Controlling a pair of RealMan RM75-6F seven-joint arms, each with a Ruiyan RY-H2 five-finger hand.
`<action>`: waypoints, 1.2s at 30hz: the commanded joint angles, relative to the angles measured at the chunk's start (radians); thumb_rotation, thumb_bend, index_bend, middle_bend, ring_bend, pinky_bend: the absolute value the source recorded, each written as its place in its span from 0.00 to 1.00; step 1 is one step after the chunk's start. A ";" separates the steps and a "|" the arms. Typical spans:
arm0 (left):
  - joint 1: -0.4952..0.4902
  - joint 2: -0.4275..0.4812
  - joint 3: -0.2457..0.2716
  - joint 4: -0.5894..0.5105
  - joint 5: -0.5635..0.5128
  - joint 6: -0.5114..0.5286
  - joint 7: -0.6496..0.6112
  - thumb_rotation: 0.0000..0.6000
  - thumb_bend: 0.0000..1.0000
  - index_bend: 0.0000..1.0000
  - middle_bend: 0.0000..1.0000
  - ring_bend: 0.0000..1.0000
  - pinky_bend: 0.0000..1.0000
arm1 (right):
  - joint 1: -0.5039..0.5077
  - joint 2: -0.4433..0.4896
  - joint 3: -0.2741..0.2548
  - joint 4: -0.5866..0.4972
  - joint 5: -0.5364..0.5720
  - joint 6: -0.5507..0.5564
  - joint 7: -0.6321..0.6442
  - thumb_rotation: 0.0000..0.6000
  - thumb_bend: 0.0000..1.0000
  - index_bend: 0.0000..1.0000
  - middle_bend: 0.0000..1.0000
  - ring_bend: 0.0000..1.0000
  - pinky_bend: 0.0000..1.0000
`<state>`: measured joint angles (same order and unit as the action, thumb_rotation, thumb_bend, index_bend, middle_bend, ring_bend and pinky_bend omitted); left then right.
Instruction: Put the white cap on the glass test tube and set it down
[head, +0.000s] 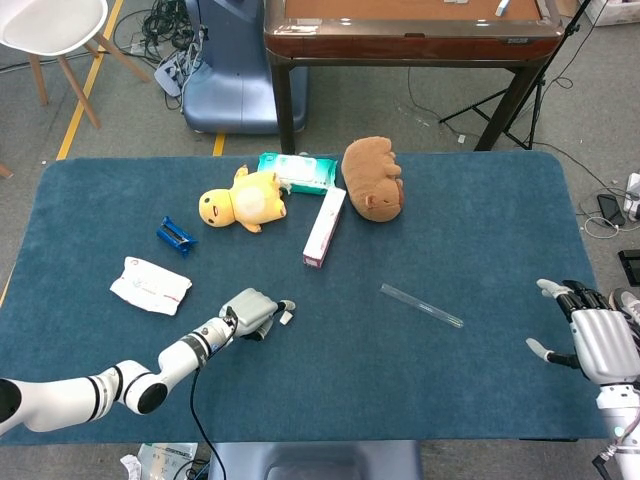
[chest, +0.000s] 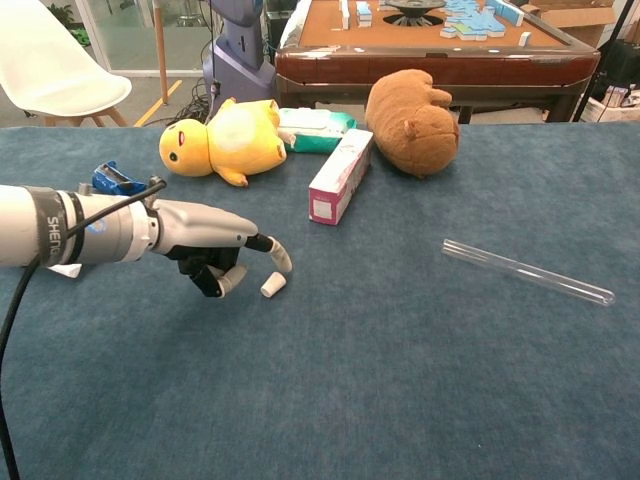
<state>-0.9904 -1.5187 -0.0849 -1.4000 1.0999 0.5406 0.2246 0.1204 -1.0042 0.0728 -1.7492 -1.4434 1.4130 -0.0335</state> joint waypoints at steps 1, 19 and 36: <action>-0.005 -0.002 0.009 -0.001 -0.010 0.000 0.007 1.00 0.73 0.16 1.00 1.00 1.00 | -0.001 0.000 0.000 0.001 0.002 0.000 0.001 1.00 0.15 0.20 0.31 0.17 0.22; 0.003 0.038 0.050 -0.068 -0.010 0.046 0.022 1.00 0.73 0.16 1.00 1.00 1.00 | 0.002 -0.005 0.001 0.001 0.001 -0.007 -0.005 1.00 0.15 0.20 0.31 0.17 0.22; 0.049 0.109 0.092 -0.176 0.045 0.110 0.023 1.00 0.73 0.16 1.00 1.00 1.00 | 0.002 -0.005 0.000 -0.020 -0.012 0.000 -0.024 1.00 0.15 0.20 0.31 0.17 0.22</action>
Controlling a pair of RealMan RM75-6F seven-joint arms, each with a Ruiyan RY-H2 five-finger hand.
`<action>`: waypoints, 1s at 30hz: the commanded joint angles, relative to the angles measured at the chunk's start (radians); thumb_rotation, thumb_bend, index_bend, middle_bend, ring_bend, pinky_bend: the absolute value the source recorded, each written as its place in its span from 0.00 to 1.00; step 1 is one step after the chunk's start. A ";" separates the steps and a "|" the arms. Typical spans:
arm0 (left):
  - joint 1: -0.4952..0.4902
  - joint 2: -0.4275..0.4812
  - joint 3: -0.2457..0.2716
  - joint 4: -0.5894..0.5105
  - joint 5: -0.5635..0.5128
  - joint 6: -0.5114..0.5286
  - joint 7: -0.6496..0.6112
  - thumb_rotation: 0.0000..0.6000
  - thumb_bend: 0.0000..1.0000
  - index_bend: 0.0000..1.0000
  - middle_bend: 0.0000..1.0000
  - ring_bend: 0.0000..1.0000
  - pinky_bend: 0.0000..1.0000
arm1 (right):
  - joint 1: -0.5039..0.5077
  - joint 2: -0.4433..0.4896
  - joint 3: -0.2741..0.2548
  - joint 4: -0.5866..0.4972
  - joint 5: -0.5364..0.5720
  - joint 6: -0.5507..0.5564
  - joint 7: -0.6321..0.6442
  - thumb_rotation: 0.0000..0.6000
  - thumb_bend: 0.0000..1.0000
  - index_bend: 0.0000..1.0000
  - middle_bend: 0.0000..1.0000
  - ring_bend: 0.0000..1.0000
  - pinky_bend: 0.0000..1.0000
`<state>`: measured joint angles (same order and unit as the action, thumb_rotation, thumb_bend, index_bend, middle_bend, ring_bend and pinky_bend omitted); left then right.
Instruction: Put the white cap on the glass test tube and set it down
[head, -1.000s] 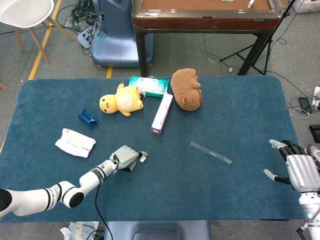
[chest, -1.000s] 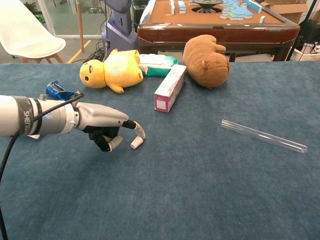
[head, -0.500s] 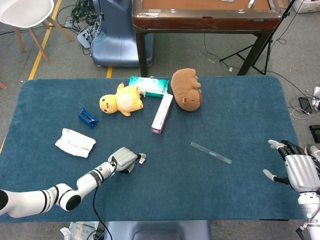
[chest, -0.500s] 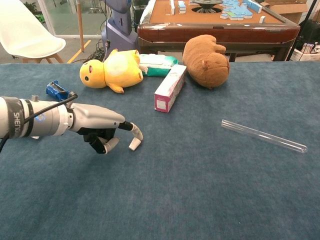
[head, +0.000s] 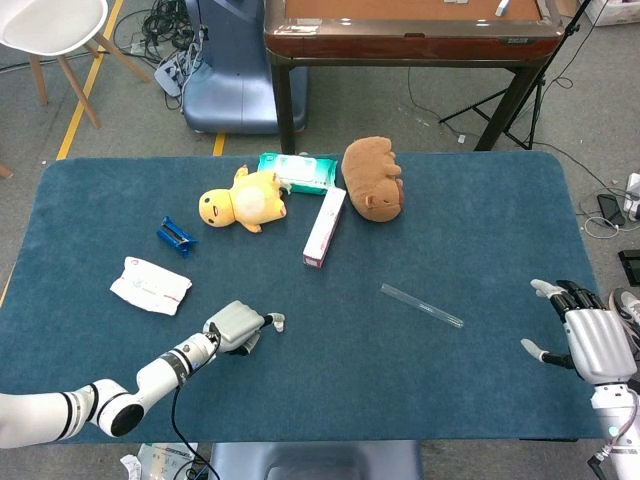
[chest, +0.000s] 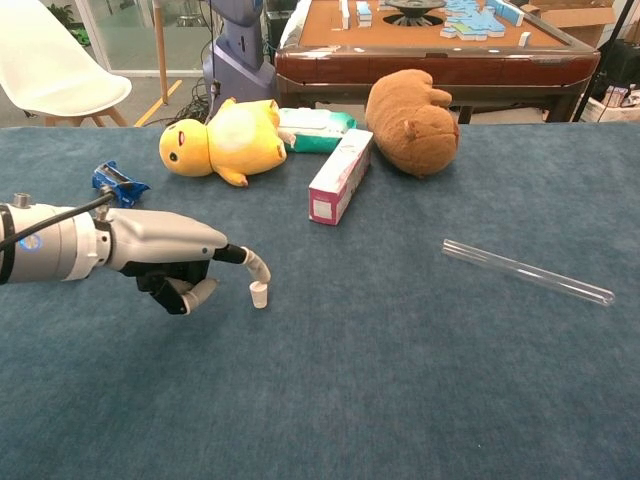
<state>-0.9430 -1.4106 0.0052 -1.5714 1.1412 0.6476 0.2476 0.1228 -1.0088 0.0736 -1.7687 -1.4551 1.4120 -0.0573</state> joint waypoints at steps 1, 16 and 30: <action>0.002 0.000 0.001 -0.005 0.006 0.004 0.000 1.00 0.73 0.16 1.00 1.00 1.00 | -0.002 0.000 -0.001 0.000 -0.002 0.003 0.001 1.00 0.15 0.20 0.31 0.17 0.22; 0.026 -0.001 -0.021 -0.006 0.059 0.062 -0.035 1.00 0.66 0.16 1.00 1.00 1.00 | -0.008 -0.004 -0.004 0.007 -0.008 0.010 0.011 1.00 0.15 0.20 0.31 0.17 0.22; 0.072 -0.146 -0.054 0.154 0.173 0.196 -0.087 1.00 0.29 0.38 1.00 1.00 1.00 | -0.010 -0.002 -0.009 0.011 -0.007 0.002 0.018 1.00 0.15 0.20 0.31 0.17 0.22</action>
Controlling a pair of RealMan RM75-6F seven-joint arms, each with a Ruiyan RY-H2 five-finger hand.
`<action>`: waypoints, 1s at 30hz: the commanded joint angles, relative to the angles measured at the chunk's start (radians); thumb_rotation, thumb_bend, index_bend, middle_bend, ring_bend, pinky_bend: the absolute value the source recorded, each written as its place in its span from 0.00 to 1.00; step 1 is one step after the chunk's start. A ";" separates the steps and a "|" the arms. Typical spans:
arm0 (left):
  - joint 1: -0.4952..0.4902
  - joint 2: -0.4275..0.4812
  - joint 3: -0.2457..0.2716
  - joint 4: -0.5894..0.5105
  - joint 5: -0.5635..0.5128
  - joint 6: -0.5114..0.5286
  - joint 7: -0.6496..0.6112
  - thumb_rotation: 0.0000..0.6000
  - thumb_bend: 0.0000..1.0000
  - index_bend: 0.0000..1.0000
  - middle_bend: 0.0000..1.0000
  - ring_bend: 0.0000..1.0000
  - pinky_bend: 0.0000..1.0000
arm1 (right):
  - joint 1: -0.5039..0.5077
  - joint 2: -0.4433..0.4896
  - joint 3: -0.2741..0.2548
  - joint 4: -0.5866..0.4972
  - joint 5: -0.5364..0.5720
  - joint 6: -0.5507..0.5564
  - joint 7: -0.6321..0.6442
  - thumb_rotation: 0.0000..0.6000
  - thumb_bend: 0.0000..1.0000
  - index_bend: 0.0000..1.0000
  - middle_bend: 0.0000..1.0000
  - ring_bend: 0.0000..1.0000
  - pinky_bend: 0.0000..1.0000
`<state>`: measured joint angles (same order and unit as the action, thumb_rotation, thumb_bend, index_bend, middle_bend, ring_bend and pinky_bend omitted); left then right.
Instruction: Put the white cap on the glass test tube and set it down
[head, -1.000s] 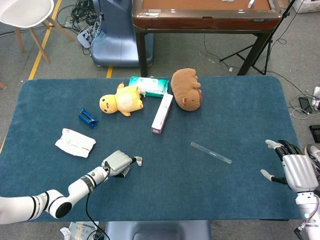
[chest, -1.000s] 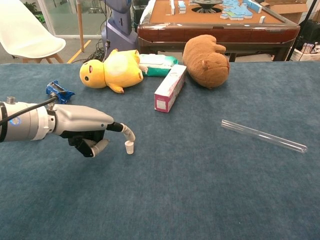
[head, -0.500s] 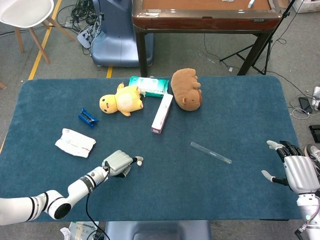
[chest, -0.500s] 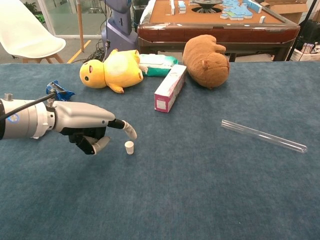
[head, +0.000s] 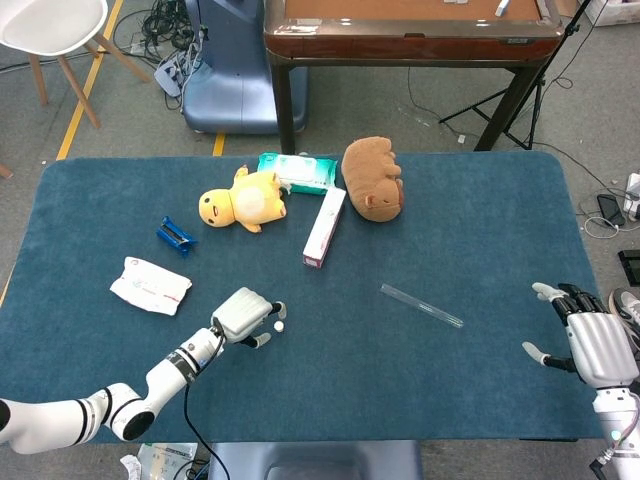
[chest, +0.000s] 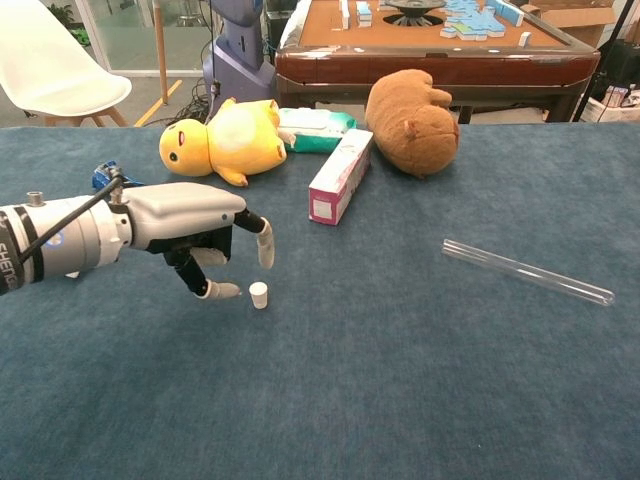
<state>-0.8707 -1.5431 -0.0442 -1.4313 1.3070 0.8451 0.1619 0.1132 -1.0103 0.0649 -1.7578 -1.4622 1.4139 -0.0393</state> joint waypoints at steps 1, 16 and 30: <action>-0.001 -0.020 -0.006 0.020 0.010 0.000 0.001 1.00 0.29 0.39 1.00 1.00 1.00 | 0.000 -0.001 0.000 0.001 0.000 0.000 0.000 1.00 0.15 0.20 0.31 0.17 0.22; -0.009 -0.095 -0.017 0.106 0.013 -0.017 0.044 1.00 0.29 0.41 1.00 1.00 1.00 | -0.006 0.003 -0.002 0.004 0.003 0.002 0.006 1.00 0.15 0.20 0.31 0.17 0.22; -0.004 -0.123 -0.020 0.144 0.022 -0.018 0.056 1.00 0.29 0.45 1.00 1.00 1.00 | -0.012 0.008 -0.003 0.006 0.002 0.007 0.014 1.00 0.15 0.20 0.31 0.17 0.22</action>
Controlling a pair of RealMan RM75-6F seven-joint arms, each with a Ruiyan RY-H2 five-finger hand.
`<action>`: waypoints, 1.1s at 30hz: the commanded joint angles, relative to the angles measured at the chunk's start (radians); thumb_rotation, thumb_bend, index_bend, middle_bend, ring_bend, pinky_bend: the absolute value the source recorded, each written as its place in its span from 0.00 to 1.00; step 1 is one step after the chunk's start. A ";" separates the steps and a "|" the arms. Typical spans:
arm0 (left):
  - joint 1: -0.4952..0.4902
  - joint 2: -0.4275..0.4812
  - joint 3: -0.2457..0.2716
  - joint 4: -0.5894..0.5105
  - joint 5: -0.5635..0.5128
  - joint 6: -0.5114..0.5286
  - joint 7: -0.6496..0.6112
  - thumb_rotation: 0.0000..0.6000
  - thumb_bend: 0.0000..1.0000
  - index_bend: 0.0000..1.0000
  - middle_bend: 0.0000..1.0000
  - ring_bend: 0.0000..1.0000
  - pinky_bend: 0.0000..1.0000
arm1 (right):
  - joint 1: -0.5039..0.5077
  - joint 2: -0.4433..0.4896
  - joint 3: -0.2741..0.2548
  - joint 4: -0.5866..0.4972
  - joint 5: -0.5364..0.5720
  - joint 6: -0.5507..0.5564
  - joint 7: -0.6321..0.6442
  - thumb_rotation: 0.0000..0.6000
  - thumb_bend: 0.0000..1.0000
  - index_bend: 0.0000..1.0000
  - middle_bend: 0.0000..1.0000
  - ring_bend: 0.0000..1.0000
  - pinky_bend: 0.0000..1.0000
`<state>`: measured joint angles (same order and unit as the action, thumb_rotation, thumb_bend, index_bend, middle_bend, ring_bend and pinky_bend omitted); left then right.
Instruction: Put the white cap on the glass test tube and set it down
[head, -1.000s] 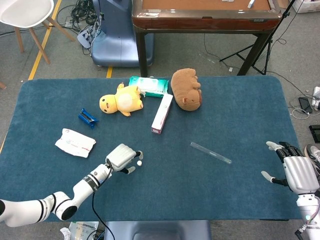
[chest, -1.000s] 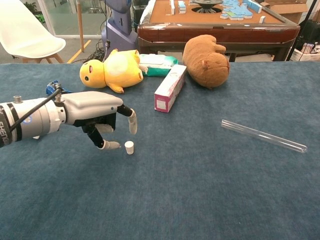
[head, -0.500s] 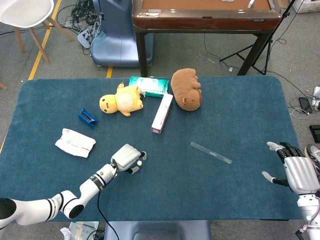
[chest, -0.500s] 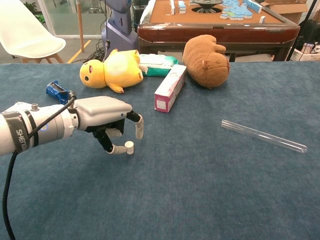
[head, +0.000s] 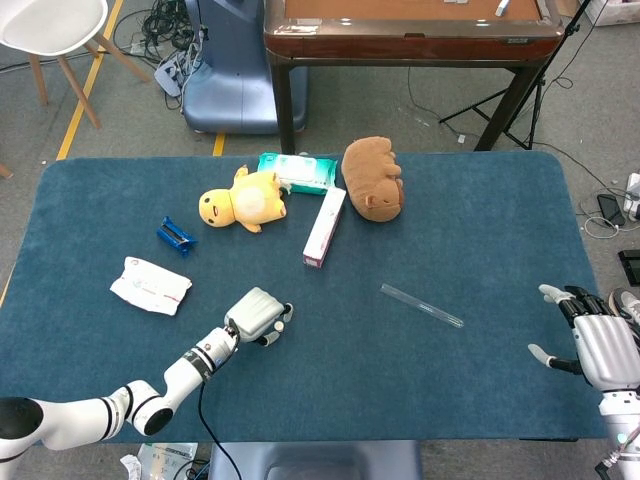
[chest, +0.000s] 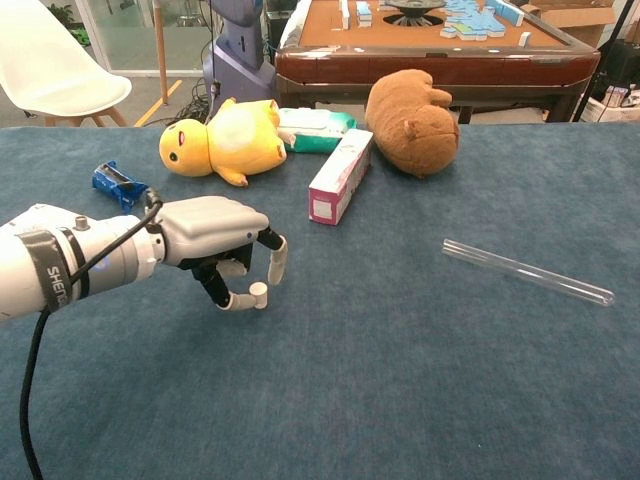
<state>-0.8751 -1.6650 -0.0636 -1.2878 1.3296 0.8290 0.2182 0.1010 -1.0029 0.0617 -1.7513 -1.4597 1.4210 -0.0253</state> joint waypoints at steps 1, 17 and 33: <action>0.001 -0.001 -0.001 0.002 0.000 -0.001 -0.001 1.00 0.29 0.46 1.00 1.00 1.00 | 0.000 0.000 0.000 0.000 0.000 0.000 0.000 1.00 0.15 0.20 0.31 0.17 0.22; 0.005 -0.016 -0.001 0.038 0.020 -0.007 -0.032 1.00 0.29 0.48 1.00 1.00 1.00 | 0.000 0.002 0.001 -0.006 0.006 -0.004 -0.011 1.00 0.15 0.20 0.31 0.17 0.22; 0.007 -0.017 -0.007 0.043 0.034 -0.009 -0.060 1.00 0.29 0.49 1.00 1.00 1.00 | 0.002 0.001 0.002 -0.006 0.013 -0.013 -0.013 1.00 0.15 0.20 0.31 0.17 0.22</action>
<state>-0.8682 -1.6820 -0.0700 -1.2443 1.3637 0.8191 0.1582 0.1029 -1.0019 0.0634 -1.7576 -1.4472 1.4080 -0.0386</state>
